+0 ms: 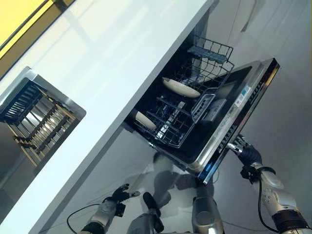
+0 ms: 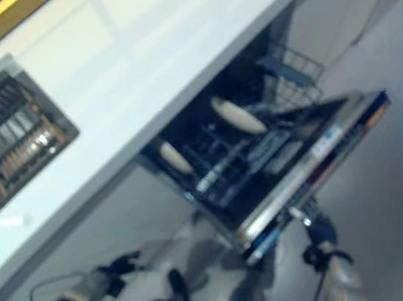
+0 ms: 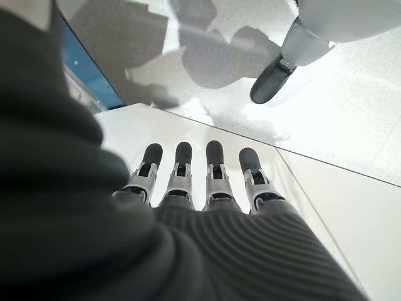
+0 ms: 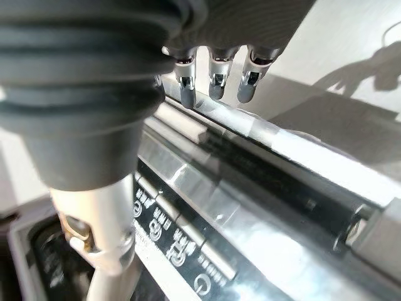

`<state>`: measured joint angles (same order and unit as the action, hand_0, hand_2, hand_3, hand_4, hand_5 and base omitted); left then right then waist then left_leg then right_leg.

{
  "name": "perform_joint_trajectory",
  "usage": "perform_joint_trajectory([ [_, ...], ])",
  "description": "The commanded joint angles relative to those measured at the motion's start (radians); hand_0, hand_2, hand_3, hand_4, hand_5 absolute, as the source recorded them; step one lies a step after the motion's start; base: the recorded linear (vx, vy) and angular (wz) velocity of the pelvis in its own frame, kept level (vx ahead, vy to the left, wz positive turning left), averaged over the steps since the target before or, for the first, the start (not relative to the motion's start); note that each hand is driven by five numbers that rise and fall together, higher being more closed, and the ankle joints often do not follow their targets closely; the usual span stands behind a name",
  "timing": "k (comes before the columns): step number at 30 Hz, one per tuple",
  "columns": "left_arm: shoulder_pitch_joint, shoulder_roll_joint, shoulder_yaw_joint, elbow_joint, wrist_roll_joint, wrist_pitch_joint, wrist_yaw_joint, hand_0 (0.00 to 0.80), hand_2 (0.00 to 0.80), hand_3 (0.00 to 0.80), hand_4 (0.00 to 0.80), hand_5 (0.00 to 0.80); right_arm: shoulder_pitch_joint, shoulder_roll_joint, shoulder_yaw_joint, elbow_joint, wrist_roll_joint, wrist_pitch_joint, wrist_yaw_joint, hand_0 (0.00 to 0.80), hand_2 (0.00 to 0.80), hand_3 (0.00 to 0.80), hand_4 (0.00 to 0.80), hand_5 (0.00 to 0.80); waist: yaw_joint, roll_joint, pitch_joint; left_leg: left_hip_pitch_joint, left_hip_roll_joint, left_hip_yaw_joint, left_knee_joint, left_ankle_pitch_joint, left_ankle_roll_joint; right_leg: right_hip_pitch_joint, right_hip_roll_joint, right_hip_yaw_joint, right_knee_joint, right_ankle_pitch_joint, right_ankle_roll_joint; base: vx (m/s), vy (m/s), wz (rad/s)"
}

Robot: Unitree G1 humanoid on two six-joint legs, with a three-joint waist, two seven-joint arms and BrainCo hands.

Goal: Take plates into dishwasher

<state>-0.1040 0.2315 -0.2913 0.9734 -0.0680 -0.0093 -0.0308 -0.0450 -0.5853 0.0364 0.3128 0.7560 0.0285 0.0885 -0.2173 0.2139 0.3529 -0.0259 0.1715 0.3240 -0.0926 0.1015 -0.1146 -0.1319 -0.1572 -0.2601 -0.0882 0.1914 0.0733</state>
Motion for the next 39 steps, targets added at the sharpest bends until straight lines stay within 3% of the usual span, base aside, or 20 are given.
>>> perform_joint_trajectory([
  [1,-0.046,0.078,-0.031,0.019,0.036,-0.002,-0.002,0.000,0.000,0.000,0.000,0.000,-0.381,0.241,0.215,-0.199,0.011,-0.036,0.244,0.000,0.000,0.000,0.000,0.000,0.139,-0.095,-0.050,-0.001,-0.051,0.013,0.028,-0.012,0.017,0.046,-0.009,-0.042,0.117,-0.195,-0.012,0.075,0.007,0.00],
  [20,-0.008,0.097,-0.013,0.071,0.058,-0.024,0.011,0.000,0.000,0.000,0.000,0.000,-0.351,0.274,0.231,-0.245,0.061,-0.072,0.252,0.000,0.000,0.000,0.000,0.000,0.177,-0.172,-0.082,0.028,-0.058,-0.027,0.020,-0.028,0.037,0.107,0.005,-0.046,0.103,-0.190,-0.003,0.072,0.004,0.24],
  [27,0.021,0.096,0.016,0.096,0.045,-0.054,0.016,0.000,0.000,0.000,0.000,0.000,-0.205,0.263,0.169,-0.309,0.209,-0.140,0.381,0.000,0.000,0.000,0.000,0.000,0.164,-0.193,-0.092,0.035,-0.052,-0.021,0.017,-0.029,0.041,0.119,0.014,-0.040,0.092,-0.184,0.004,0.034,0.021,0.15],
  [28,0.036,0.090,0.032,0.098,0.043,-0.063,0.021,0.000,0.000,0.000,0.000,0.000,-0.136,0.272,0.120,-0.309,0.236,-0.181,0.396,0.000,0.000,0.000,0.000,0.000,0.154,-0.197,-0.091,0.041,-0.050,-0.018,0.015,-0.032,0.042,0.125,0.015,-0.035,0.090,-0.186,0.008,0.013,0.033,0.12],
  [33,0.077,0.084,0.083,0.110,0.038,-0.091,0.031,0.000,0.000,0.000,0.000,0.000,0.024,0.297,-0.003,-0.243,0.297,-0.235,0.494,0.000,0.000,0.000,0.000,0.000,0.116,-0.208,-0.097,0.046,-0.043,-0.005,0.011,-0.033,0.043,0.122,0.020,-0.016,0.083,-0.180,0.016,-0.002,0.045,0.05],
  [36,0.097,0.087,0.119,0.120,0.037,-0.107,0.027,0.000,0.000,0.000,0.000,0.000,0.108,0.293,-0.070,-0.100,0.271,-0.189,0.616,0.000,0.000,0.000,0.000,0.000,0.094,-0.220,-0.099,0.053,-0.041,0.000,0.012,-0.037,0.042,0.132,0.023,-0.005,0.073,-0.179,0.022,-0.004,0.050,-0.07],
  [39,0.102,0.101,0.143,0.119,0.043,-0.104,0.018,0.000,0.000,0.000,0.000,0.000,0.175,0.250,-0.062,0.075,0.153,-0.141,0.757,0.000,0.000,0.000,0.000,0.000,0.088,-0.232,-0.102,0.057,-0.038,0.003,0.013,-0.038,0.040,0.137,0.026,-0.002,0.072,-0.180,0.023,-0.012,0.009,-0.12],
])
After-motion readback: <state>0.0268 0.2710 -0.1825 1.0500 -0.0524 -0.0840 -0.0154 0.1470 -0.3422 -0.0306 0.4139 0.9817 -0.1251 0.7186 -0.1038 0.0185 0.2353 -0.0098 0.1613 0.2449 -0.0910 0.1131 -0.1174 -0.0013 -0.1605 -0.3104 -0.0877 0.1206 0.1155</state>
